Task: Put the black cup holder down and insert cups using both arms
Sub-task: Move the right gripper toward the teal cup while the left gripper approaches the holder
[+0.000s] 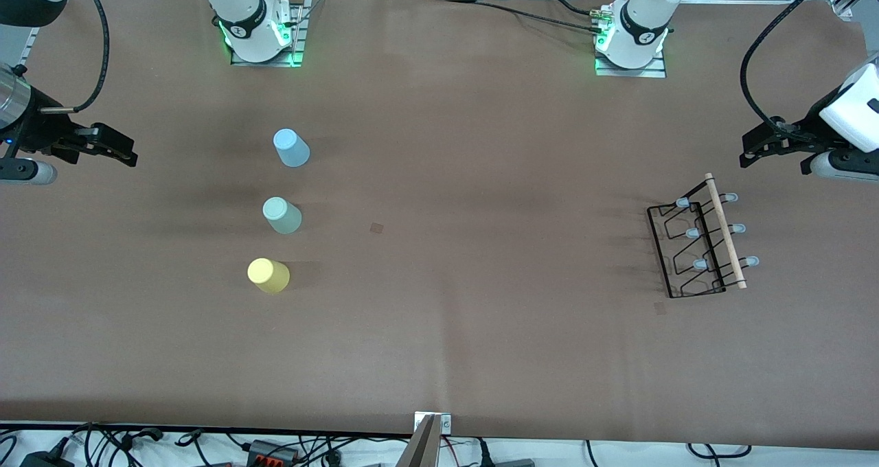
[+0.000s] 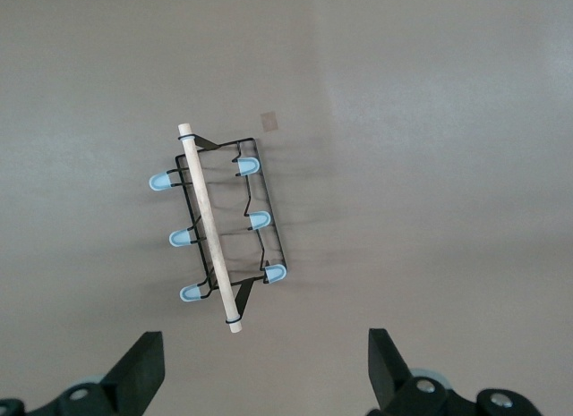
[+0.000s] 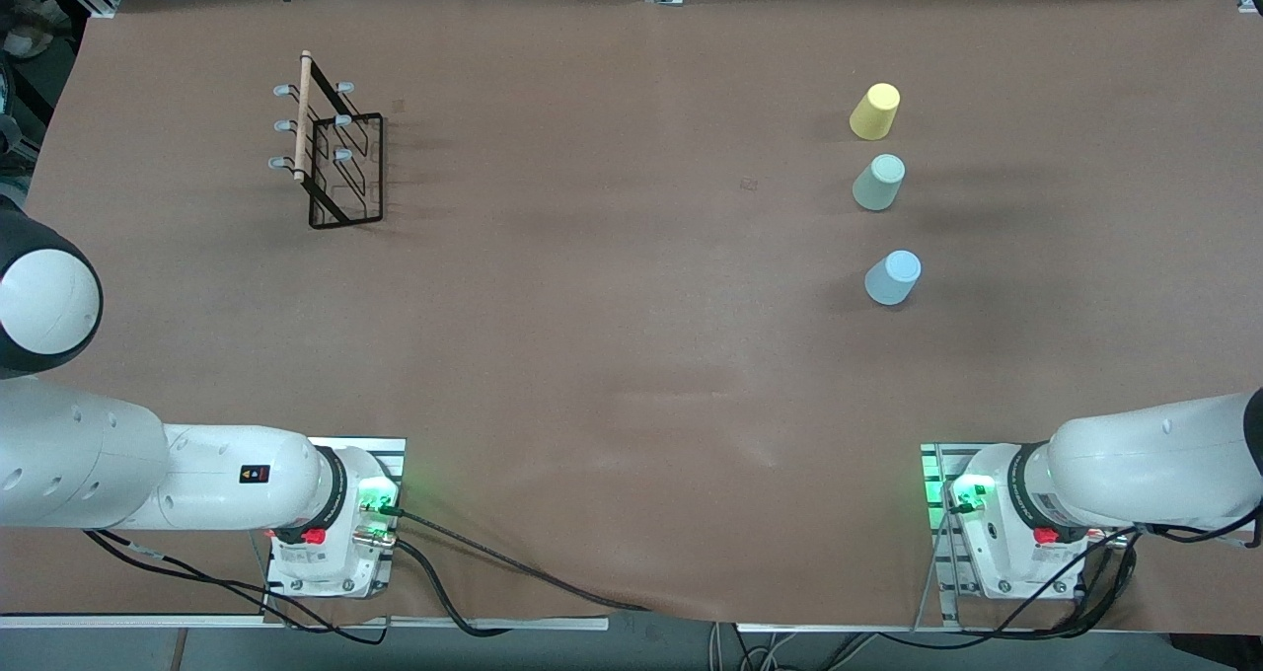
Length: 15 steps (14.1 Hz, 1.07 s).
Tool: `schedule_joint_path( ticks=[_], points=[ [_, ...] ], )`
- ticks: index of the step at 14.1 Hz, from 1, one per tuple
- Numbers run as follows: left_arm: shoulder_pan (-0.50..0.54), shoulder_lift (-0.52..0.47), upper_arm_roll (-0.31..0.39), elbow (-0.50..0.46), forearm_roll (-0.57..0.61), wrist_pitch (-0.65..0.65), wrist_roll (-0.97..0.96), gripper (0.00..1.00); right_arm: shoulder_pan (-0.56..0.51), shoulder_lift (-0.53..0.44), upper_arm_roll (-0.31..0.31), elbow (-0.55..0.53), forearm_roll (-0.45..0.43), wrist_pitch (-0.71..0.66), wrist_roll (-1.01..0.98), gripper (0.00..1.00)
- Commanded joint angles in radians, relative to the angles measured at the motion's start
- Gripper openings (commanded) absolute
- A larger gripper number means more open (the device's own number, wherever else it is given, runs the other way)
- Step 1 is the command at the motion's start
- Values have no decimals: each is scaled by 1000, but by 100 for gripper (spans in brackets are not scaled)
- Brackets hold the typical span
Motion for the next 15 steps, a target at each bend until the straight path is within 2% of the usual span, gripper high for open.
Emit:
schedule_joint_path(
  ticks=[1,5,9,11,15],
  points=[
    [0,17,0,31,18,-24,16,100,9,-19,-7,-25,7,2,-6,100],
    [2,15,1,30,16,-25,16,100,4,-17,-7,-43,7,6,-18,100],
    [2,26,1,30,15,-62,11,100,26,-1,-1,-154,-2,42,-16,100],
    [15,33,3,28,15,-94,8,100,61,-5,1,-268,4,180,5,100],
    [35,124,1,31,15,-120,20,100,110,25,1,-512,8,607,59,100]
  ],
)
